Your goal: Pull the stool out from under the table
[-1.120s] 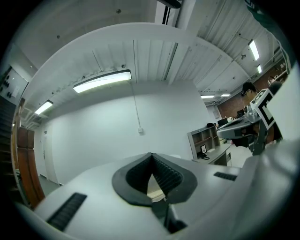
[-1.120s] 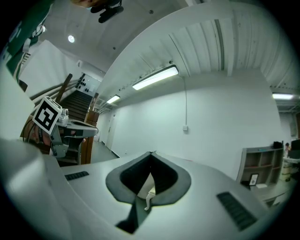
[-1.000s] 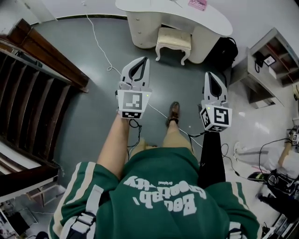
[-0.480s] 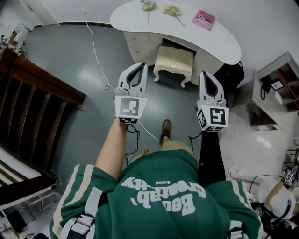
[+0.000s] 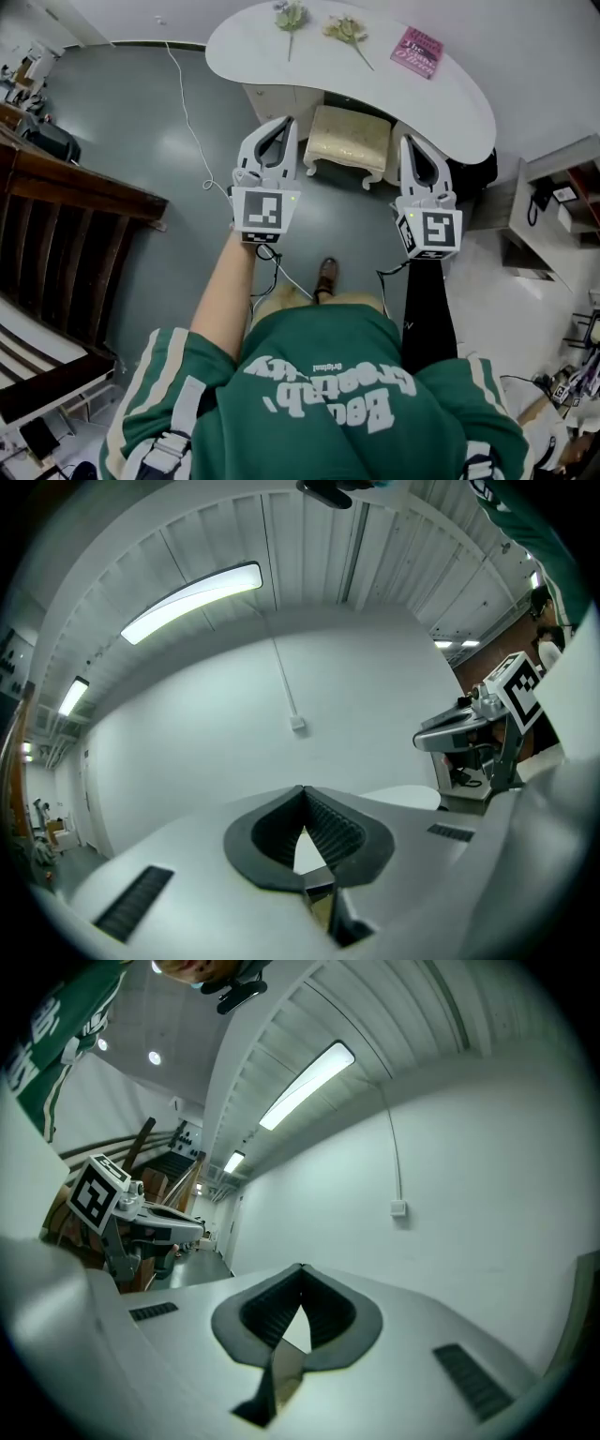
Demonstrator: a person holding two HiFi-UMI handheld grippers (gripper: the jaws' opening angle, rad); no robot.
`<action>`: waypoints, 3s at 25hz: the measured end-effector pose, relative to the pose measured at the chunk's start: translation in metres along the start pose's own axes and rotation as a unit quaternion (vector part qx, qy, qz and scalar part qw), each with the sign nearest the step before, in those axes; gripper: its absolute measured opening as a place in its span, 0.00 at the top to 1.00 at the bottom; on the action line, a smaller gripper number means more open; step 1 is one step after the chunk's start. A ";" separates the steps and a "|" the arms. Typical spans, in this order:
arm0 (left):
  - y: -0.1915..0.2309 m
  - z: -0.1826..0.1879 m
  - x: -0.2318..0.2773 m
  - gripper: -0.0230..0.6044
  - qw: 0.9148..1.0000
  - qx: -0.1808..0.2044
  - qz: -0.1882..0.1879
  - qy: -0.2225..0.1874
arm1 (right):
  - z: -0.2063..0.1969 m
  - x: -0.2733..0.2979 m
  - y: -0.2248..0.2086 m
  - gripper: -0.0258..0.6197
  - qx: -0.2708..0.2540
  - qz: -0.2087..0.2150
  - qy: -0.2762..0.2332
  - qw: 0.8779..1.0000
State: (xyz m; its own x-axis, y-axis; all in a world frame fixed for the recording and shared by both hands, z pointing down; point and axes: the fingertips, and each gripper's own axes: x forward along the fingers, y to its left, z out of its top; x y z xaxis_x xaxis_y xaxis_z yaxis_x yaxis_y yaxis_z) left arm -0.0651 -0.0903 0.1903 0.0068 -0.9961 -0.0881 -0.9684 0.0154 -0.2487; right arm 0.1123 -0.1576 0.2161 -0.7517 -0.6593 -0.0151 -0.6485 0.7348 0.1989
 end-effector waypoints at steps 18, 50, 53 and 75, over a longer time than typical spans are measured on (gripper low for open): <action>0.050 -0.075 0.144 0.94 0.996 -0.014 -0.084 0.016 | -0.042 0.116 -0.052 0.95 -0.004 -0.095 0.043 0.995; -0.033 -0.100 0.157 0.61 0.995 -0.001 -0.096 0.003 | -0.122 0.081 -0.105 0.76 0.054 -0.065 0.032 0.996; -0.042 -0.116 0.157 0.58 0.995 0.000 -0.102 0.008 | -0.147 0.076 -0.098 0.71 0.063 -0.057 0.048 0.995; -0.083 -0.434 0.170 0.49 0.981 -0.008 -0.168 0.100 | -0.460 0.088 -0.050 0.32 0.031 -0.038 0.204 0.978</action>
State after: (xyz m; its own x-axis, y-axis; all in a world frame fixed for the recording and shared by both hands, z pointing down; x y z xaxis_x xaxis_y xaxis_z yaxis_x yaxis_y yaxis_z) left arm -0.0917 -0.2986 0.6142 0.2797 -0.9415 0.1879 -0.9234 -0.3173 -0.2158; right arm 0.1339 -0.3255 0.6560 -0.5992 -0.7116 0.3667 -0.7159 0.6814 0.1524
